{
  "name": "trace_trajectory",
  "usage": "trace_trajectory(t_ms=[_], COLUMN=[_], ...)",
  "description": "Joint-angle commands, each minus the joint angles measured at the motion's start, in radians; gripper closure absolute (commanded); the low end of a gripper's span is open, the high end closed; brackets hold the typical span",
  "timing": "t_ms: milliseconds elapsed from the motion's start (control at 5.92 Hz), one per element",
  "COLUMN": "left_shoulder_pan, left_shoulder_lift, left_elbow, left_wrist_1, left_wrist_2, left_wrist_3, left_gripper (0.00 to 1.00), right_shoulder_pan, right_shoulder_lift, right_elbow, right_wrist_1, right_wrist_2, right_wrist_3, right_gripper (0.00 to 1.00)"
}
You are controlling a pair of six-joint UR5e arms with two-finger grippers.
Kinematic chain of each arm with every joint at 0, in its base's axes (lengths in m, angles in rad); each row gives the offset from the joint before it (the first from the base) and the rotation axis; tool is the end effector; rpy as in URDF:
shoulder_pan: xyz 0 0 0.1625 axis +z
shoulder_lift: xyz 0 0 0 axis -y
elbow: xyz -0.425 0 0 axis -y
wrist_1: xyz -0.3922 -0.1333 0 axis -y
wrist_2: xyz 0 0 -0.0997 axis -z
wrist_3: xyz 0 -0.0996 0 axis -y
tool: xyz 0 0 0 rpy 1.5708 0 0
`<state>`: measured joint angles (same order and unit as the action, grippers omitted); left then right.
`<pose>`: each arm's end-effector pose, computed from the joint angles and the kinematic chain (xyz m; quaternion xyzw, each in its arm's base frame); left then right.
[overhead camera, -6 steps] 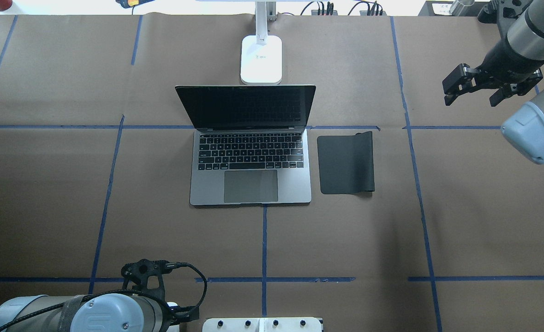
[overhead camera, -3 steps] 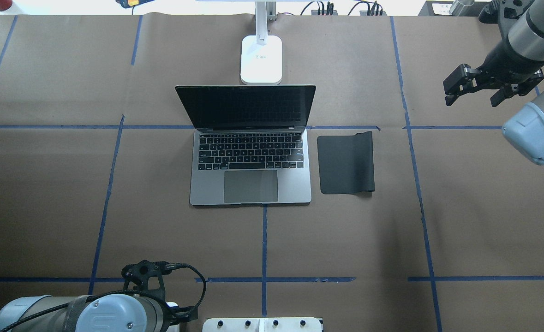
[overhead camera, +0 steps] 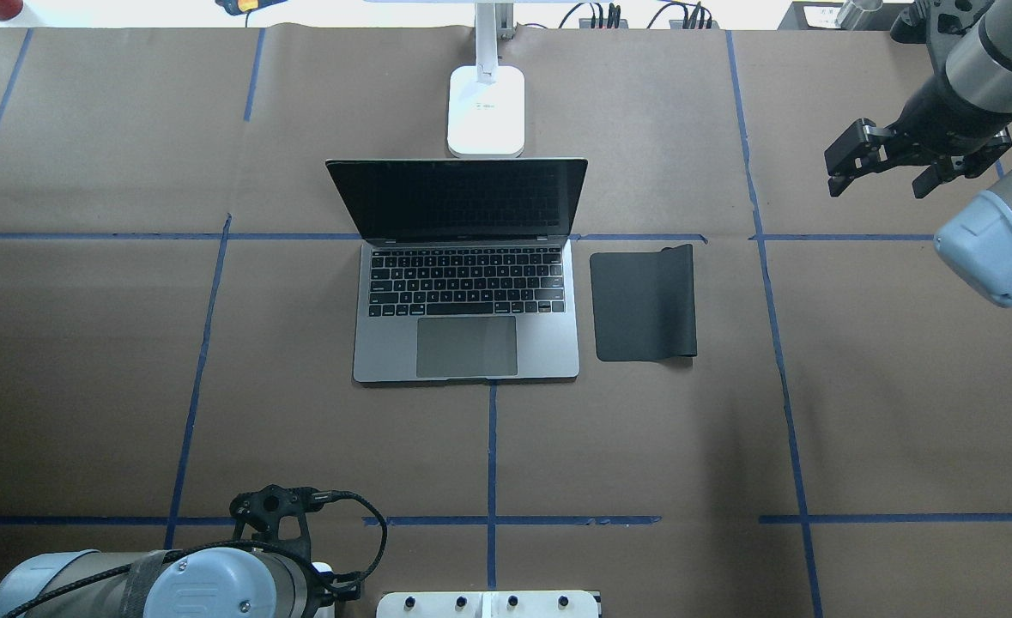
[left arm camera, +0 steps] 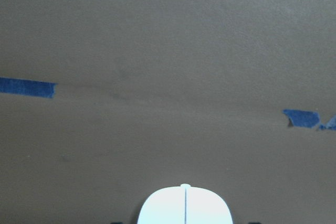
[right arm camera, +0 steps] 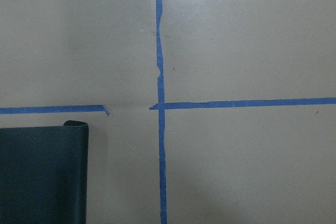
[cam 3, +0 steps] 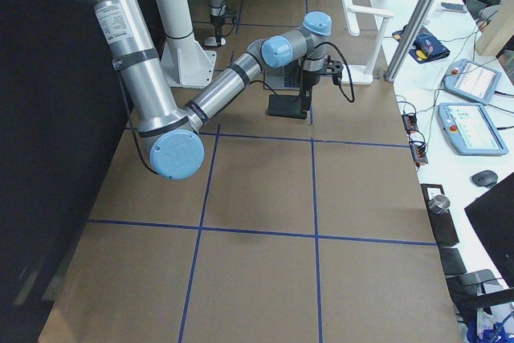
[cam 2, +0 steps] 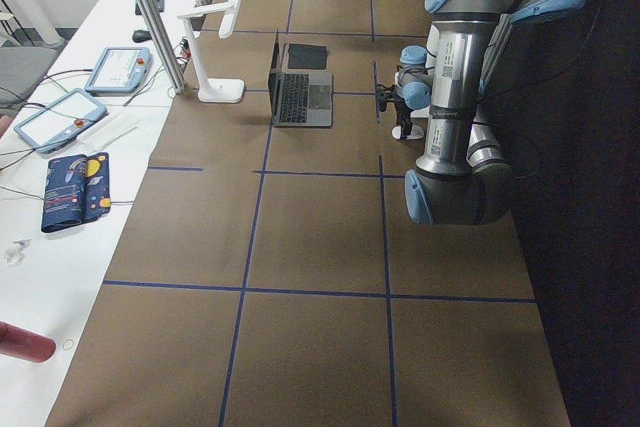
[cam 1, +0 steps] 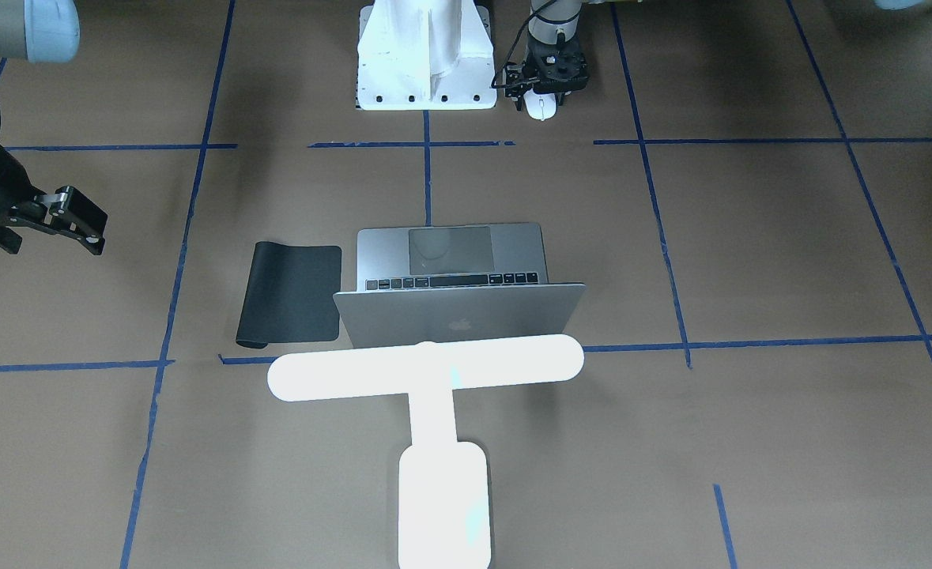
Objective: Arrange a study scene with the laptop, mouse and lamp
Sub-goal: 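Grasp the white mouse near the robot with the left gripper, then carry the white mouse with the left gripper over the mouse pad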
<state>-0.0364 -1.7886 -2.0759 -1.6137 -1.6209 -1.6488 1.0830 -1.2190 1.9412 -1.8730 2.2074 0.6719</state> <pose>0.5217 -0.1474 0.3206 -0.0310 0.3729 -0.0437 0.9263 -0.1991 -0.5333 0.3347 -0.0021 -0.3645 0.0204 0.9310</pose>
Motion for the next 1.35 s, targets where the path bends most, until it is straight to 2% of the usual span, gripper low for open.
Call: trace_trajectory(t_ms=[0, 169, 338, 507, 676, 845, 1014, 1183], left_shoulder_pan=[-0.005, -0.038, -0.115, -0.173, -0.233, -0.290, -0.348, -0.355], left_shoulder_lift=[-0.005, -0.005, -0.003, -0.003, -0.023, -0.075, -0.215, -0.344], left_elbow=[-0.010, -0.053, -0.065, -0.064, -0.061, -0.047, 0.011, 0.095], left_wrist_1=[0.002, 0.020, 0.023, 0.023, 0.023, 0.031, 0.120, 0.152], left_wrist_2=[-0.004, -0.008, -0.086, -0.103, -0.105, -0.105, -0.108, -0.106], left_wrist_3=[0.007, 0.032, 0.056, 0.070, 0.168, 0.196, 0.198, 0.198], left_gripper=[0.99, 1.00, 1.00, 0.99, 0.99, 0.99, 0.99, 0.99], right_shoulder_pan=[0.000, 0.003, 0.008, 0.015, 0.055, 0.119, 0.205, 0.286], right_shoulder_lift=[0.001, 0.001, 0.001, 0.000, -0.034, -0.086, -0.152, -0.193], right_elbow=[-0.005, -0.005, -0.005, -0.004, -0.002, -0.001, -0.005, -0.016], right_wrist_1=[0.000, 0.000, 0.000, 0.000, 0.000, 0.000, 0.003, 0.002], right_wrist_2=[-0.002, -0.002, -0.002, 0.001, 0.005, 0.008, 0.009, 0.011], right_wrist_3=[0.000, 0.000, -0.001, -0.003, -0.096, -0.218, -0.415, -0.533], right_gripper=[0.00, 0.00, 0.00, 0.00, 0.00, 0.00, 0.00, 0.00])
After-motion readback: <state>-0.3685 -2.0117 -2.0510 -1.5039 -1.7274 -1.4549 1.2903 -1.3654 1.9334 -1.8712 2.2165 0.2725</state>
